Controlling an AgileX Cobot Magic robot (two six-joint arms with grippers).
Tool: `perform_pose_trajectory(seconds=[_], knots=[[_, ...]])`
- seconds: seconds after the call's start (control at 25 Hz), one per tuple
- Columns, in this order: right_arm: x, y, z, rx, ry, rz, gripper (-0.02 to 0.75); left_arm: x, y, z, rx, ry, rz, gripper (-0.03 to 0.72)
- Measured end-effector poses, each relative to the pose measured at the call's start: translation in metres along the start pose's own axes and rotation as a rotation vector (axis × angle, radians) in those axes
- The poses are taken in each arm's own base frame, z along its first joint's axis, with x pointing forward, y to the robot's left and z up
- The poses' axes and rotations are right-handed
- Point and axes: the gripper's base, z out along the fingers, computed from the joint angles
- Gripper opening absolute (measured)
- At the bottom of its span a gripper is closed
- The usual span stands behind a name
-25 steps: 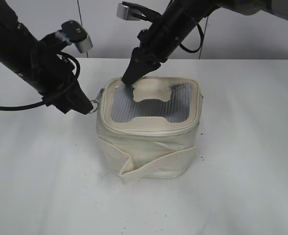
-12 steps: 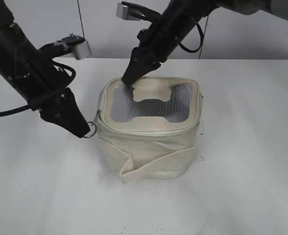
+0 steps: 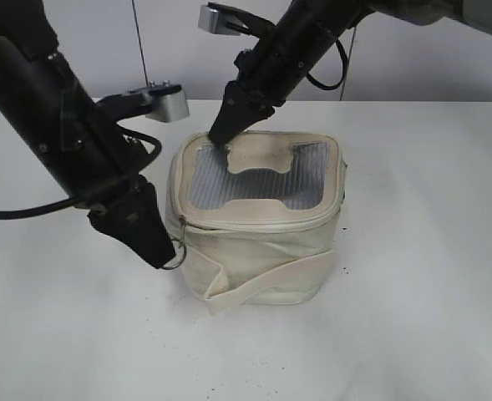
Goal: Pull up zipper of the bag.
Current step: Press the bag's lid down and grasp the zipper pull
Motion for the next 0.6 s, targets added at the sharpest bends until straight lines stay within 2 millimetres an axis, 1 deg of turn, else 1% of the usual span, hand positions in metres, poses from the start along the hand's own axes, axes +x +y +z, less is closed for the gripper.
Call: perform_pose_trajectory(seconds=[0.24,0.44,0.6], knots=[[0.000,0.000,0.000,0.000,0.000,0.002,0.039,-0.014,-0.030,0.020,-0.020,0.022,-0.043,-0.003],[0.000,0.000,0.000,0.000,0.000,0.004,0.039,-0.027,-0.052,0.036,-0.064,-0.024,0.018,-0.003],[0.000,0.000,0.000,0.000,0.000,0.004,0.039,-0.036,-0.066,0.043,-0.060,-0.084,0.033,-0.003]])
